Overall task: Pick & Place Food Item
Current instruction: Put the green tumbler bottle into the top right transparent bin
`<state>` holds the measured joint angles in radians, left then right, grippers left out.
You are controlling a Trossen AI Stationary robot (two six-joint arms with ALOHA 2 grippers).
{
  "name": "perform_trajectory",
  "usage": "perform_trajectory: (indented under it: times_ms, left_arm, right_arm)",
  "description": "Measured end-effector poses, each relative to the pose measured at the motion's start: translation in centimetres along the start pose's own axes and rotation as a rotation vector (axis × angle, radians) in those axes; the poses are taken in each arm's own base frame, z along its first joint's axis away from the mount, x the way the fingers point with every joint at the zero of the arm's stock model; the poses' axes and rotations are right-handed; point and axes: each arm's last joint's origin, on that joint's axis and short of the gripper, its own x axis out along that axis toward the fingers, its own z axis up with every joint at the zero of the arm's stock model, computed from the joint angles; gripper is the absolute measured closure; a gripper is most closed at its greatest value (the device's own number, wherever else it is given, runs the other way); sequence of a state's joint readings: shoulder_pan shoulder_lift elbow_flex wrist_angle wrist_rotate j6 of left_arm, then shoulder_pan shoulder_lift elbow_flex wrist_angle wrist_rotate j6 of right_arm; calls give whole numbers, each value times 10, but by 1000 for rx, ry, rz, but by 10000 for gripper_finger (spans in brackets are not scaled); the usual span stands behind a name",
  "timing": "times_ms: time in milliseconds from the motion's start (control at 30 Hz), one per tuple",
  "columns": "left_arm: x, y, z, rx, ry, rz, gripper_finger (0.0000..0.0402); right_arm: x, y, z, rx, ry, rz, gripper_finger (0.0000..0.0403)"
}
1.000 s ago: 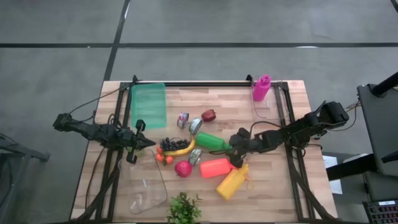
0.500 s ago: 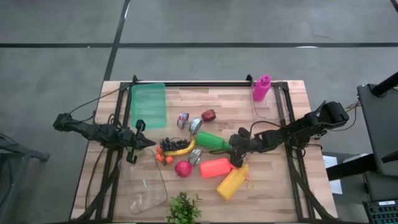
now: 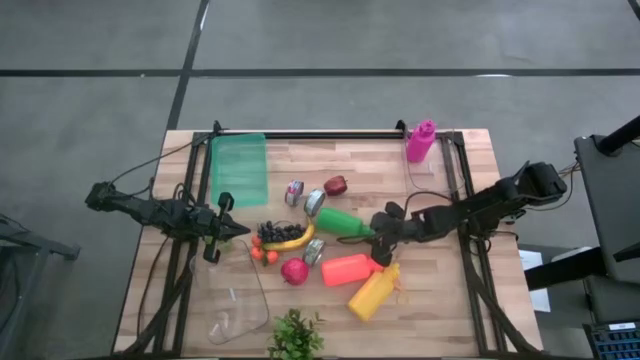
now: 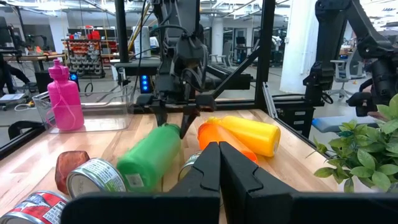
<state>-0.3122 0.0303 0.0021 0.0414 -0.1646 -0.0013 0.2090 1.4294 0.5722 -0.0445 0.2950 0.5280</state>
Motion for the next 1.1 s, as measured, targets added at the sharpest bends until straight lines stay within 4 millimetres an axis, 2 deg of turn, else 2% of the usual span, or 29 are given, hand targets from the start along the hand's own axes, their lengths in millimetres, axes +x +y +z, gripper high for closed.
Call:
perform_trajectory:
  times_ms: [300, 667, 900, 1100]
  left_arm:
    - [0, 0, 0, 0, 0, 0, 402]
    - [0, 0, 0, 0, 0, 0, 402]
    - [0, 0, 0, 0, 0, 0, 402]
    - [0, 0, 0, 0, 0, 0, 402]
  right_arm:
    - [-44, 0, 29, 33, 118, -73, 190]
    - [-113, 4, 80, 84, 461, -201, 191]
    - [-130, -7, 105, 173, 771, -223, 191]
    - [-126, -23, 116, 279, 852, -82, 191]
